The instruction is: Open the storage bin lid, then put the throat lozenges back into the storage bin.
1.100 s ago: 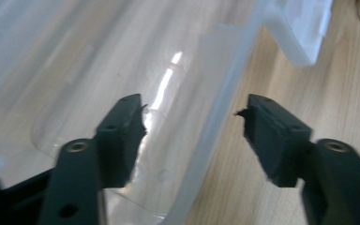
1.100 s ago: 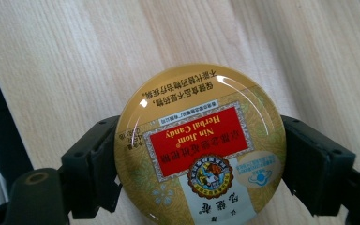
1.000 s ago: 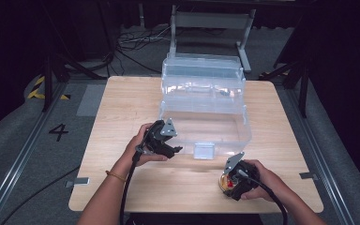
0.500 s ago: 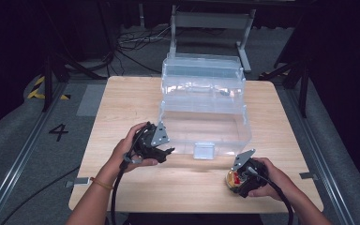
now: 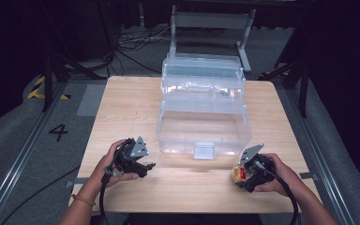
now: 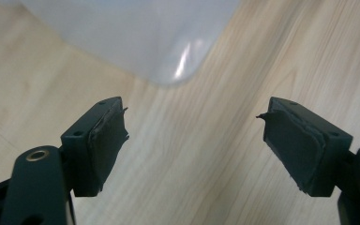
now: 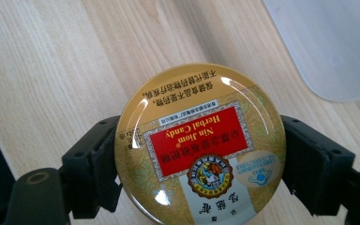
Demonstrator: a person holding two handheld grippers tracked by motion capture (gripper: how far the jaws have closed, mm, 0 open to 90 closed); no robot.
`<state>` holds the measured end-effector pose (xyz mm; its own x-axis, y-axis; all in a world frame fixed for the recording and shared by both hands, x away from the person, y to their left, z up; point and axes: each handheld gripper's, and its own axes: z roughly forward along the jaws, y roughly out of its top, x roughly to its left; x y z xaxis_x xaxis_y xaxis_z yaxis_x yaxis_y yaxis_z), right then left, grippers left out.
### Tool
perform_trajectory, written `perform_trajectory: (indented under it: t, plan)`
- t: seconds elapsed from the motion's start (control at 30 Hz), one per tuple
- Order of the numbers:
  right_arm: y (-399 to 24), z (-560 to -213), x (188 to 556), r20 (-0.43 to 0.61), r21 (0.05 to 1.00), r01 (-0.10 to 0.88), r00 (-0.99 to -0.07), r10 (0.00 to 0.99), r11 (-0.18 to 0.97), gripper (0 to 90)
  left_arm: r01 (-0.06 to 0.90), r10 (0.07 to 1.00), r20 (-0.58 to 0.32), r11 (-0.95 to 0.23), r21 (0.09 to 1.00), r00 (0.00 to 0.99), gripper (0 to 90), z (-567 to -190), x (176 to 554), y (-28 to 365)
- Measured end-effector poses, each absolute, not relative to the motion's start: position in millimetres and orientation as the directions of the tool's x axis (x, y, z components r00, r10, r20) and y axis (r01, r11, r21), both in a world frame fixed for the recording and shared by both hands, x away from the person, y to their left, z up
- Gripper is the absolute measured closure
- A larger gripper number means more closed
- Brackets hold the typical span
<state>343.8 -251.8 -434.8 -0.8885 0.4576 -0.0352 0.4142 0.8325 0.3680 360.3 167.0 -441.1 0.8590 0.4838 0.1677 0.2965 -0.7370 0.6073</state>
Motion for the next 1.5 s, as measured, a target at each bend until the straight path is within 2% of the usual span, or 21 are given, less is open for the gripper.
perform_trajectory:
  t: [0.07,0.23,0.43,1.1,1.5]
  plan:
    - [-253.6,-434.7,345.4,-0.036,0.361,0.416,-0.888,0.458,0.835,20.6,0.333,0.506,0.12,-0.708,0.623,0.854,21.7,-458.9,364.6,175.6]
    - [-256.4,-433.0,346.0,-0.042,0.367,0.426,-0.881,0.472,0.827,20.6,0.38,0.524,0.052,-0.68,0.627,0.85,21.4,-476.0,368.1,184.7]
    - [-264.7,-428.7,344.6,-0.05,0.371,0.431,-0.875,0.481,0.823,20.6,0.4,0.532,-0.017,-0.616,0.679,0.847,16.2,-485.4,371.3,195.8]
    - [-280.1,-404.5,344.8,-0.103,0.402,0.424,-0.86,0.5,0.812,20.5,0.401,0.537,-0.016,-0.608,0.685,0.843,14.0,-486.6,371.9,195.8]
    - [-274.9,-390.2,345.9,-0.137,0.407,0.389,-0.869,0.476,0.826,20.5,0.402,0.536,-0.016,-0.612,0.681,0.844,12.7,-486.5,373.2,194.9]
